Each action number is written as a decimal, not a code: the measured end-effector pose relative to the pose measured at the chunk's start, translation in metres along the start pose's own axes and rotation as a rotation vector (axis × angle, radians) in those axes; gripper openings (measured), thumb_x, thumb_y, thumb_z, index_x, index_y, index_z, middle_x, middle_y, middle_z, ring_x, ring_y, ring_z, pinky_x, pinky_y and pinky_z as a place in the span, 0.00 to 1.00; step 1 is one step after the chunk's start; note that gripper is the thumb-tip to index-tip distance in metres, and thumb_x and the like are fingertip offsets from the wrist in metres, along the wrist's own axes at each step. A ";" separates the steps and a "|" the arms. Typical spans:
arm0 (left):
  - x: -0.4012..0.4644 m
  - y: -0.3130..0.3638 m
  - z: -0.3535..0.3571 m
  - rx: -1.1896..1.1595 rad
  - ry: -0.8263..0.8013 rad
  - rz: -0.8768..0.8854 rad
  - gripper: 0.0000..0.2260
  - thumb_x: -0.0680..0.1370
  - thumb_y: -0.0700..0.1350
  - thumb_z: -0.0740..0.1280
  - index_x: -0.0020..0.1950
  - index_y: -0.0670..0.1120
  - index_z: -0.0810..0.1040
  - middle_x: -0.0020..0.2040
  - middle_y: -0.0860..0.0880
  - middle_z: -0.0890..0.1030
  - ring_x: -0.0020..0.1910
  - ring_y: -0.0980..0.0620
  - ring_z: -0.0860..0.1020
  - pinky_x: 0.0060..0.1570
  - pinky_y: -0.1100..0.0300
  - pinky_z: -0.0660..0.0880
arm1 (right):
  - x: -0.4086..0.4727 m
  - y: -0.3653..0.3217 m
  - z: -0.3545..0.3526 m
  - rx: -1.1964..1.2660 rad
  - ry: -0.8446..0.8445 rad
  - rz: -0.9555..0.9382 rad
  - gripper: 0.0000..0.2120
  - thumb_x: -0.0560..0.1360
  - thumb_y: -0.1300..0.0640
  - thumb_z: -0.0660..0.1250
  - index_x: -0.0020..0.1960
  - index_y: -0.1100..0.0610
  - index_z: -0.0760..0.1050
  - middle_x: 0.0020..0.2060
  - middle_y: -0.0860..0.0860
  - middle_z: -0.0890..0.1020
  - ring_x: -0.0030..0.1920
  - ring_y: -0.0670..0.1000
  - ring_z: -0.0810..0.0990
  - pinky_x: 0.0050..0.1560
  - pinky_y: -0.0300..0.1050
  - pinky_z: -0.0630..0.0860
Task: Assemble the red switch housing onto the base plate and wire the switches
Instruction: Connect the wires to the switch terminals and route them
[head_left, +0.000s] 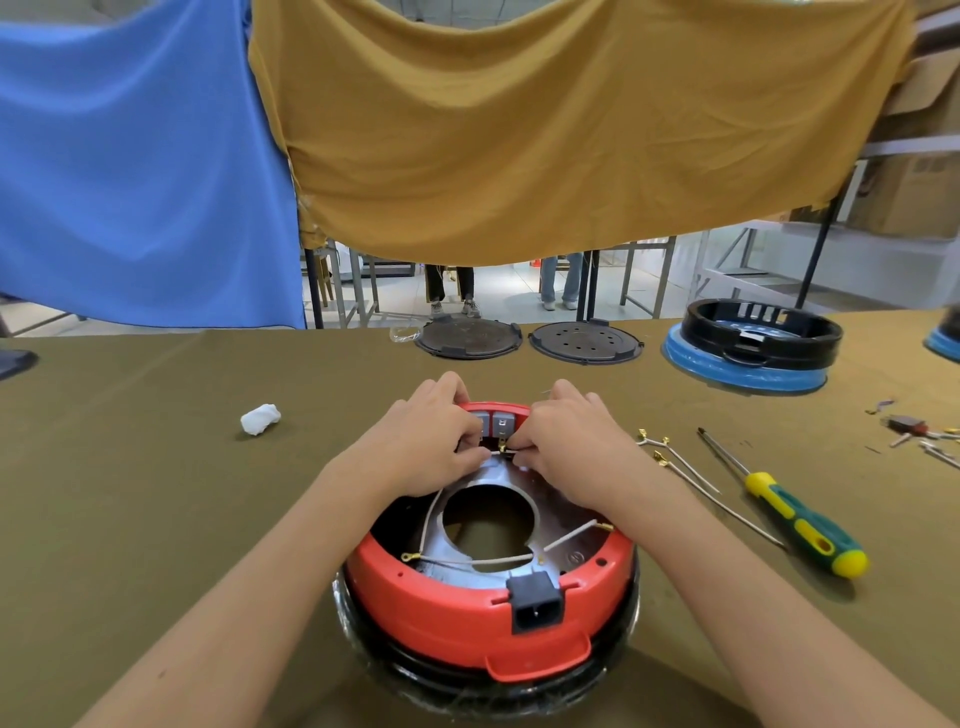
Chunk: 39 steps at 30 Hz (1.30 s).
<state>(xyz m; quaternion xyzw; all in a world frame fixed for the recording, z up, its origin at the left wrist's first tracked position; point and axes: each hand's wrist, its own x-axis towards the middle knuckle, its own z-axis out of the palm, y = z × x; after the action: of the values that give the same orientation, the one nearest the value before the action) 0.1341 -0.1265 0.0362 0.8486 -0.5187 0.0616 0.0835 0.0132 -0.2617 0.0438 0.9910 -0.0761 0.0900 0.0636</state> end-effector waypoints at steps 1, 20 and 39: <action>-0.001 0.001 -0.001 -0.010 0.007 0.006 0.14 0.79 0.57 0.65 0.37 0.51 0.73 0.59 0.51 0.66 0.57 0.51 0.66 0.57 0.50 0.70 | -0.001 0.000 0.000 0.003 0.004 0.001 0.09 0.81 0.56 0.64 0.53 0.46 0.81 0.43 0.46 0.72 0.50 0.51 0.59 0.49 0.48 0.58; 0.008 -0.003 -0.003 -0.137 0.048 0.194 0.04 0.78 0.46 0.69 0.44 0.48 0.79 0.63 0.50 0.69 0.60 0.52 0.69 0.60 0.56 0.69 | -0.003 0.002 -0.003 0.087 0.026 0.032 0.10 0.82 0.51 0.61 0.56 0.49 0.81 0.38 0.47 0.72 0.57 0.55 0.67 0.48 0.49 0.63; 0.009 -0.005 0.002 -0.135 0.055 0.178 0.06 0.79 0.48 0.68 0.43 0.50 0.79 0.63 0.51 0.68 0.59 0.53 0.68 0.59 0.60 0.66 | -0.003 0.000 -0.003 0.075 0.012 -0.003 0.10 0.81 0.54 0.63 0.55 0.45 0.82 0.40 0.45 0.72 0.49 0.51 0.60 0.47 0.45 0.59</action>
<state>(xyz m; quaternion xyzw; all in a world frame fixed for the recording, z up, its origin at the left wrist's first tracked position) 0.1425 -0.1328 0.0361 0.7897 -0.5925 0.0568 0.1486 0.0101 -0.2613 0.0465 0.9922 -0.0707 0.0988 0.0269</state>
